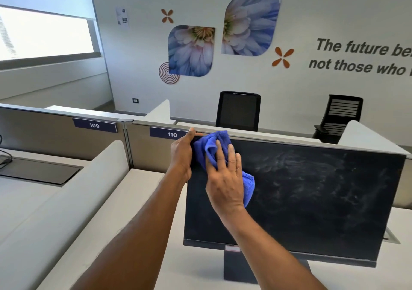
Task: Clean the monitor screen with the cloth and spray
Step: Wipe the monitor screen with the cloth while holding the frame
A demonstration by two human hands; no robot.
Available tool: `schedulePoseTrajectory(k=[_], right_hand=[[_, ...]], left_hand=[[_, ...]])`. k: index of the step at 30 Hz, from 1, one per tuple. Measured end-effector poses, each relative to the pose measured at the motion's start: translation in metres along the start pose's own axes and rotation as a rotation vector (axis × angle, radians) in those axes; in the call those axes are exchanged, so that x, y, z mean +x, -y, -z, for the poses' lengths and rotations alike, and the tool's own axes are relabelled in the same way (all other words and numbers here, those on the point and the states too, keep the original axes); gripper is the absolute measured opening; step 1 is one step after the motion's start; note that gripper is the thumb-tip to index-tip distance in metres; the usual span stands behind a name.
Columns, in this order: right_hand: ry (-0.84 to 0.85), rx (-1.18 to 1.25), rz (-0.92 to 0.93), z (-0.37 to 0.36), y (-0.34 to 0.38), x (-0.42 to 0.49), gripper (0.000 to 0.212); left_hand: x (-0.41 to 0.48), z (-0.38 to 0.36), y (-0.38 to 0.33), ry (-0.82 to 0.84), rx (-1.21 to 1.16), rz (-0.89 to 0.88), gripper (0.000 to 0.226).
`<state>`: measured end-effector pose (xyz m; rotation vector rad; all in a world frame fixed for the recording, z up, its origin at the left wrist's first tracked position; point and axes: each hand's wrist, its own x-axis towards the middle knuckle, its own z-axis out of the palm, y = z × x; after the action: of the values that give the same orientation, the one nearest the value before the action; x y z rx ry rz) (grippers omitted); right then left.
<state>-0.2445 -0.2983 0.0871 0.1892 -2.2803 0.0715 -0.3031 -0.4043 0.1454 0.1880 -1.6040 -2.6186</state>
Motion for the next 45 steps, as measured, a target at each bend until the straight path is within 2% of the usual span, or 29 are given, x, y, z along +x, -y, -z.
schedulePoseTrajectory(k=[3,6,8,12,15,18,21,25,29,32,36,38,40,43,45], right_hand=[[-0.033,-0.069,-0.218,0.003,-0.023,-0.009,0.053],[0.053,-0.087,-0.527,0.010,-0.043,-0.018,0.050],[0.088,-0.065,-0.626,0.013,-0.048,-0.020,0.054],[0.060,-0.024,-0.574,0.010,-0.037,-0.013,0.058],[0.028,-0.008,-0.346,0.007,-0.017,-0.008,0.059],[0.068,0.031,-0.088,0.006,0.007,-0.002,0.073],[0.117,0.059,0.018,0.008,0.019,0.002,0.078],[0.083,-0.010,-0.057,0.011,-0.002,-0.002,0.070],[0.037,-0.103,-0.340,0.015,-0.052,-0.014,0.056],[0.013,-0.111,-0.532,0.023,-0.090,-0.025,0.054],[-0.009,-0.101,-0.494,0.026,-0.100,-0.030,0.059],[-0.017,-0.100,-0.408,0.024,-0.093,-0.029,0.060],[0.005,-0.103,-0.311,0.023,-0.084,-0.029,0.060],[0.040,-0.090,-0.215,0.023,-0.073,-0.028,0.066],[0.059,-0.080,-0.176,0.025,-0.071,-0.027,0.070]], left_hand=[[0.000,-0.001,0.005,-0.043,0.015,-0.063,0.032],[0.000,-0.003,0.007,-0.055,0.054,-0.095,0.037],[0.001,-0.004,0.009,-0.053,0.067,-0.113,0.038],[0.001,-0.002,0.008,-0.057,0.080,-0.120,0.038],[-0.002,-0.005,0.005,-0.072,0.066,-0.118,0.035],[-0.003,-0.007,0.004,-0.063,0.035,-0.124,0.036],[-0.003,-0.004,0.004,-0.039,0.033,-0.134,0.035],[-0.006,-0.012,0.005,-0.103,0.037,-0.188,0.032],[-0.001,-0.010,0.010,-0.134,0.082,-0.179,0.038],[0.001,-0.008,0.012,-0.135,0.132,-0.178,0.039],[0.000,-0.008,0.009,-0.153,0.170,-0.174,0.040],[0.001,-0.010,0.008,-0.181,0.303,-0.205,0.044],[0.000,-0.018,0.008,-0.265,0.615,-0.302,0.044],[-0.013,-0.039,0.009,-0.316,1.110,-0.620,0.038],[-0.020,-0.058,0.017,-0.197,1.363,-0.814,0.034]])
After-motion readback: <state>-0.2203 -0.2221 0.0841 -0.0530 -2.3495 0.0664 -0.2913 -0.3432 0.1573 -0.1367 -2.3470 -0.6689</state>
